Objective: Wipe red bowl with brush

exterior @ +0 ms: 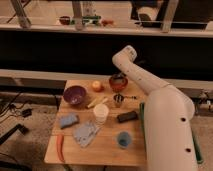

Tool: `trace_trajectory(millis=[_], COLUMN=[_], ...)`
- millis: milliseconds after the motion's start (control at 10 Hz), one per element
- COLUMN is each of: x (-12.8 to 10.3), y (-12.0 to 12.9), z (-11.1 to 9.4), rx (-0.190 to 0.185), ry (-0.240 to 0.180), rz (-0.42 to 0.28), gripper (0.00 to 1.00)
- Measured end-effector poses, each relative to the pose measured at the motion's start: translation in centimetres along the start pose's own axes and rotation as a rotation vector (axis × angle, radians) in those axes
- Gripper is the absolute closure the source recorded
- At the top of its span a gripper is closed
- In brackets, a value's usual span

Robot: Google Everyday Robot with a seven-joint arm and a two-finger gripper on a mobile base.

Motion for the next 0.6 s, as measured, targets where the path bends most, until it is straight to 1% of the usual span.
trace_trajectory(millis=[100, 200, 400, 600], x=[-0.6, -0.9, -1.2, -0.8], y=[0.3, 0.3, 0.2, 0.4], z=[-0.2, 0.1, 0.6, 1.1], rx=[0.022, 0.024, 0.018, 0.004], ry=[0.027, 0.028, 0.017, 0.007], rz=[-0.054, -0.059, -0.045, -0.020], gripper=[0.97, 0.97, 0.97, 0.97])
